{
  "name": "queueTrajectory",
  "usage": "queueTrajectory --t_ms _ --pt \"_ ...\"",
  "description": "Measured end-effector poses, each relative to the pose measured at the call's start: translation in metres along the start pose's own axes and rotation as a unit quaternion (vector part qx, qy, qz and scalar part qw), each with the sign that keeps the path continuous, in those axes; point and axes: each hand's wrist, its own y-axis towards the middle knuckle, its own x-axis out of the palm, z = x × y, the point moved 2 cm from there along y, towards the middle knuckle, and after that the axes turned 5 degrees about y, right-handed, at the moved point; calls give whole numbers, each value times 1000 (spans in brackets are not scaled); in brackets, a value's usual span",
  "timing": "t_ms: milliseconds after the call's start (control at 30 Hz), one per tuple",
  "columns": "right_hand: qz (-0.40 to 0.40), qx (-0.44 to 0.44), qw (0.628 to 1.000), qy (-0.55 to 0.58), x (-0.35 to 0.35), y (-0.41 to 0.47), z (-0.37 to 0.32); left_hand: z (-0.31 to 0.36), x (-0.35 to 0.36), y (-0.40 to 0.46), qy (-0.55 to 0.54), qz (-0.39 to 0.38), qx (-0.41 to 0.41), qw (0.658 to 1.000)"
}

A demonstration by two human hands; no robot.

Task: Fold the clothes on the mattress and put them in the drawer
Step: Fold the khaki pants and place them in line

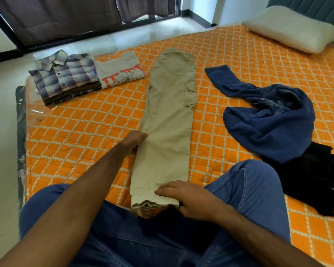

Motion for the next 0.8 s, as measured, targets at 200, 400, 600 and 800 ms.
queueTrajectory --t_ms 200,400,600,800 --pt "10 -49 997 -65 13 -1 -7 -28 -27 4 27 69 50 996" --pt "36 -39 997 -50 17 0 -14 -44 -12 -3 189 0 71 979" --pt "30 -32 998 -34 9 2 -17 -41 -6 -17 419 95 215 877" --pt "79 -24 990 111 -49 18 -8 -36 -16 -8 469 -76 290 831"
